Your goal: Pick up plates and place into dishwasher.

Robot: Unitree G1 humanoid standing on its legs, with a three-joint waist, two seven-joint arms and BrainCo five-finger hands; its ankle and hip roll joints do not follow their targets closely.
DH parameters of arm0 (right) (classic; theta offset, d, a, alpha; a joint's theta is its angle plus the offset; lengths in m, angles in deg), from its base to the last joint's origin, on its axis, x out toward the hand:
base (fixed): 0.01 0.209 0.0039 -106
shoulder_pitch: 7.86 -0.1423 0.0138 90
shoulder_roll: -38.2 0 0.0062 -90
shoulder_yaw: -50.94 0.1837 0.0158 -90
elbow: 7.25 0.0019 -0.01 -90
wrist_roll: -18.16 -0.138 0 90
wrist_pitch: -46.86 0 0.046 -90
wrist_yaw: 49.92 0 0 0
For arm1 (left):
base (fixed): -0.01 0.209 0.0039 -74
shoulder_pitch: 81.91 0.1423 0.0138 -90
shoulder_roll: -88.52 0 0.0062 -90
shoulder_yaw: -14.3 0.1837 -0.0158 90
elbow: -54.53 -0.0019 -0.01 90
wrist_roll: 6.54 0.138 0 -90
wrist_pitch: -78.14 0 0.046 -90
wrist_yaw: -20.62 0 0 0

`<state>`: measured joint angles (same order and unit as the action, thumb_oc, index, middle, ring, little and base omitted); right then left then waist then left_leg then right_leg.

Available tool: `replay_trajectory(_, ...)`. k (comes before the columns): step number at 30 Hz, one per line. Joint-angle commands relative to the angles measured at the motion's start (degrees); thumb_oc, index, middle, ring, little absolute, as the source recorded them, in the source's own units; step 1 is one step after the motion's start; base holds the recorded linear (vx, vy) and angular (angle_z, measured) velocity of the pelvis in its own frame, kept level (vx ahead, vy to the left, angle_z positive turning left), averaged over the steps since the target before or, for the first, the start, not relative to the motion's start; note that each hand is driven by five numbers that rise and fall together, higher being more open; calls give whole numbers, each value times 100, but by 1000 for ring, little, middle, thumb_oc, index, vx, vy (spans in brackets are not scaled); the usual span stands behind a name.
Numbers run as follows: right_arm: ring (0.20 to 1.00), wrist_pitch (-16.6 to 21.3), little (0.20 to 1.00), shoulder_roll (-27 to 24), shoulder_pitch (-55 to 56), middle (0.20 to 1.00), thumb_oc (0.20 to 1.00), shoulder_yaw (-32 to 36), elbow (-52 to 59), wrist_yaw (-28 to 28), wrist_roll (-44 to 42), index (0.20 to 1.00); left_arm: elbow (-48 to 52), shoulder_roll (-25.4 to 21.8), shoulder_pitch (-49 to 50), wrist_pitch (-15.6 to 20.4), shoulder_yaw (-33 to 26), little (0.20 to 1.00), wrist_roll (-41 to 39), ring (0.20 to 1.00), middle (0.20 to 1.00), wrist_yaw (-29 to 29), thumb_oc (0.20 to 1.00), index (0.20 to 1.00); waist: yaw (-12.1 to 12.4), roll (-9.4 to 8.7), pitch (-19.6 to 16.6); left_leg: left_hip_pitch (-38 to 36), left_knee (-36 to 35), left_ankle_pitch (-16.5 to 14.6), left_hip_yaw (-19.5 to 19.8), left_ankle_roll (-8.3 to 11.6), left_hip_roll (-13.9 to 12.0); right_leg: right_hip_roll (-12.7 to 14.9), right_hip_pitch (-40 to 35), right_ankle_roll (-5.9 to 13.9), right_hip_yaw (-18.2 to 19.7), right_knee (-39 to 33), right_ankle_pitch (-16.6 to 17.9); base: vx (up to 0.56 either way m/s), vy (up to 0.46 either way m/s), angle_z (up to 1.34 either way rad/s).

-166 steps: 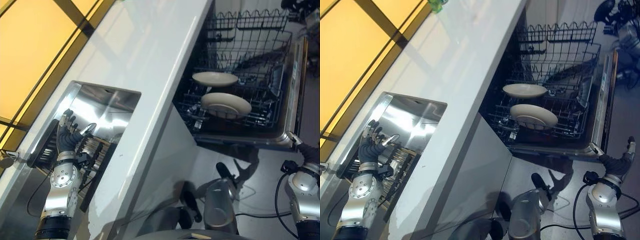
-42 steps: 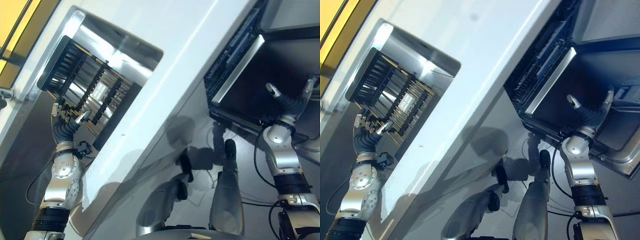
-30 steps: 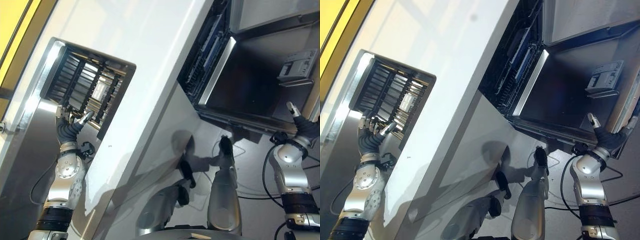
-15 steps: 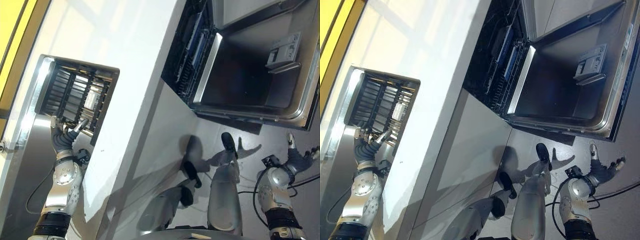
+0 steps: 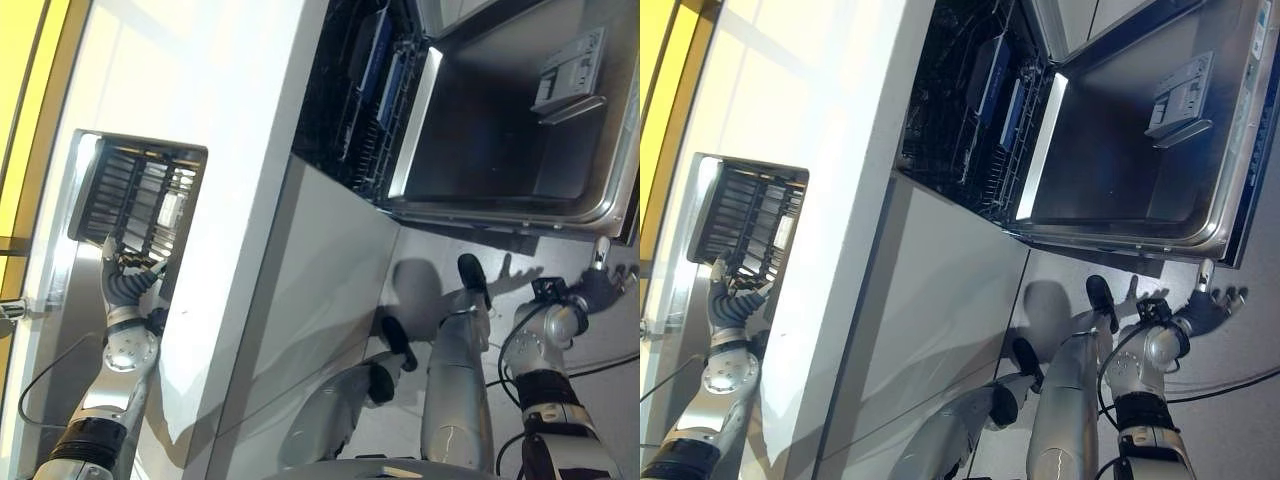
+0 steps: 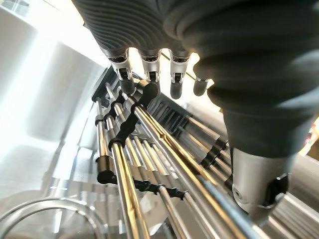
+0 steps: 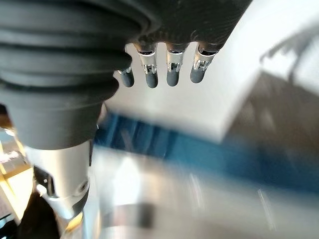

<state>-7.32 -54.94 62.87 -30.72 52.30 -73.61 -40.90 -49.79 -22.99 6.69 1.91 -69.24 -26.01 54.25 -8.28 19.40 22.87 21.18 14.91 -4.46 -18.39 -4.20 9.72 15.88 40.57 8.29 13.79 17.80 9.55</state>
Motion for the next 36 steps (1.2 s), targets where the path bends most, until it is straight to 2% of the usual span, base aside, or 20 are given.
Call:
replay_trajectory(1, 1000, -377, 1000, -553, -637, 1000, 1000, -219, 358, 1551, -533, 1000, 1219, 677, -914, 278, 647, 1000, 713, 1000, 1000, 31, 1000, 1000, -316, 996, 693, 892, 1340, -437, 657, 493, -78, 242, -70, -253, 171, 732, -690, -34, -123, 17)
replay_trajectory(7, 1000, -669, 1000, -823, -992, 1000, 1000, -547, 556, 3229, -869, 1000, 1321, 498, -1055, 163, 657, 1000, 609, 1000, 1000, -7, 1000, 1000, -183, 891, 693, 1049, 1387, -387, 723, 527, -121, 241, 61, -254, 1, 822, -750, -19, -88, 8)
replay_trajectory(12, 1000, -661, 1000, -1186, -1271, 1000, 1000, -438, 1022, 3706, -1274, 1000, 1288, 494, -1026, 167, 521, 1000, 418, 1000, 1000, -121, 1000, 1000, -163, 838, 693, 1009, 1333, -327, 798, 541, -119, 193, 40, -262, -106, 858, -795, 3, -33, 9)
replay_trajectory(18, 1000, -1030, 1000, -1391, -1418, 1000, 1000, -714, 2086, 3928, -416, 1000, 1324, 315, -860, 242, 289, 1000, 152, 1000, 1000, -367, 1000, 1000, -124, 775, 693, 962, 1197, -231, 925, 548, -113, 134, -49, -248, -196, 730, -785, 1, -9, -3)
replay_trajectory(23, 1000, -1301, 1000, -1372, -1208, 1000, 1000, -1012, 2803, 4334, -112, 1000, 1335, 211, -816, 210, -14, 1000, -48, 1000, 1000, -596, 1000, 1000, -56, 574, 692, 750, 1008, -96, 1015, 556, -148, 150, -375, -228, -345, 451, -690, 4, 1, 1)
replay_trajectory(26, 1000, -1541, 1000, -1344, -1166, 1000, 1000, -1077, 3048, 4431, -17, 1000, 1342, 218, -754, 135, -170, 1000, -108, 1000, 1000, -735, 1000, 1000, 9, 422, 692, 451, 881, -55, 1107, 556, -161, 174, -764, -203, -484, 240, -661, 55, 18, 12)
replay_trajectory(30, 1000, -1768, 1000, -1166, -1014, 1000, 1000, -1111, 3233, 4531, 178, 1000, 1294, 216, -628, 61, -306, 1000, -185, 1000, 1000, -850, 1000, 1000, 250, 186, 378, 100, 639, 5, 1281, 551, -168, 244, -1287, -158, -739, -136, -607, 89, 24, 6)
replay_trajectory(34, 1000, -1811, 1000, -1002, -847, 1000, 1000, -1143, 3309, 4556, 304, 1000, 1273, 286, -459, 30, -381, 1000, -168, 1000, 1000, -902, 1000, 1000, 509, -56, 88, -163, 377, 93, 1432, 550, -188, 344, -1729, -118, -1024, -487, -502, 71, -19, 31)
replay_trajectory(36, 1000, -1698, 1000, -855, -710, 1000, 1000, -1176, 3299, 4590, 345, 1000, 1224, 303, -385, 30, -443, 1000, -32, 1000, 1000, -1030, 1000, 1000, 674, -250, -70, -302, 245, 134, 1536, 536, -238, 359, -2002, -118, -1214, -628, -475, 41, -107, 33)
